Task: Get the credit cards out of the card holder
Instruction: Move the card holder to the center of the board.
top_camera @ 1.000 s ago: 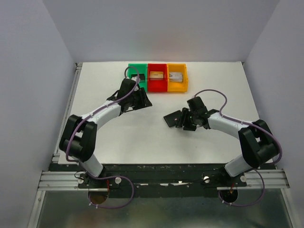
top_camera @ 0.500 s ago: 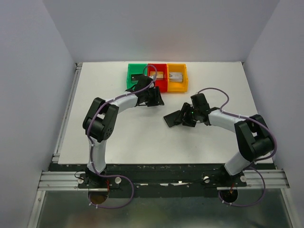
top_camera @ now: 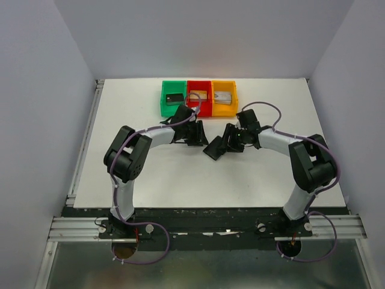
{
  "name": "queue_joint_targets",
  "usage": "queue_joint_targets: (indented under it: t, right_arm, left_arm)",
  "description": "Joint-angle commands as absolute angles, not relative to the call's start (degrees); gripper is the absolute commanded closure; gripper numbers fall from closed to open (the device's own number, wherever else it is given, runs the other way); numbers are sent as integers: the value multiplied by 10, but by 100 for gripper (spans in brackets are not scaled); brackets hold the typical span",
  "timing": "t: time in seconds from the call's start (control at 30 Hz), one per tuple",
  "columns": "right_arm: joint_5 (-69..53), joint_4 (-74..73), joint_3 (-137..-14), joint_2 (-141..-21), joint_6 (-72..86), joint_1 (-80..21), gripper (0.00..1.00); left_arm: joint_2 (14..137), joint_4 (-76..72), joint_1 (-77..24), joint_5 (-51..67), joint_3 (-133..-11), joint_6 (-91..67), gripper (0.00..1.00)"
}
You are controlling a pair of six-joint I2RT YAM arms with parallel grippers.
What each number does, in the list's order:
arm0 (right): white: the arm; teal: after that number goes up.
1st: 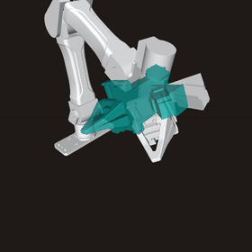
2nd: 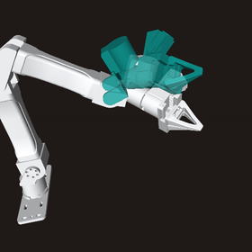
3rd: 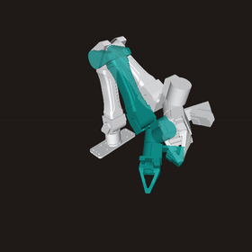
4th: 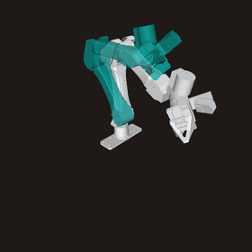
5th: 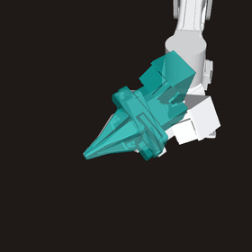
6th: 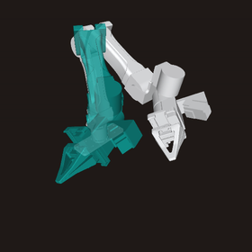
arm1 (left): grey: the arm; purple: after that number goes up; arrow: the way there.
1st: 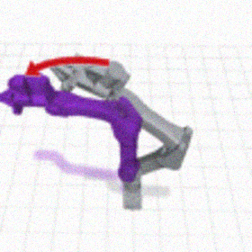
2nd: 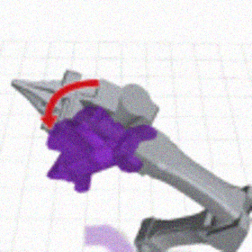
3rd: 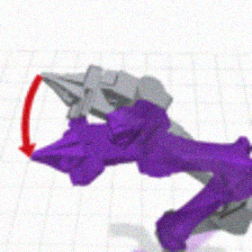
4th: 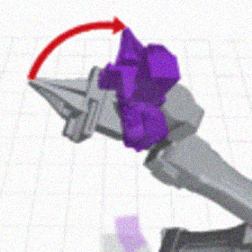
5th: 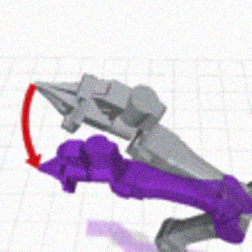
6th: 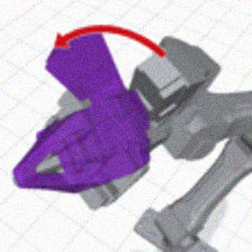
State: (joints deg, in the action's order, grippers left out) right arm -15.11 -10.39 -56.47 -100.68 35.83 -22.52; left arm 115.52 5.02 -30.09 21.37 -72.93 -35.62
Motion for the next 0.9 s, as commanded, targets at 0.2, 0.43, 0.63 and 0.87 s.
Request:
queue_joint_targets:
  t: [0.2,0.43,0.63,0.87]
  right_arm:
    - [-196,-133,-602,-1036,304,-268,38]
    - [-182,-143,-625,-1056,298,-320,38]
    - [-116,-149,-581,-1007,317,-320,33]
    - [-95,-130,-537,-971,351,-316,33]
  left_arm:
    - [1037,36,-306,193,-545,-397,48]
    - [972,38,-305,167,-486,-408,48]
    - [884,88,-300,92,-476,-394,45]
    - [907,99,-262,96,-547,-368,41]
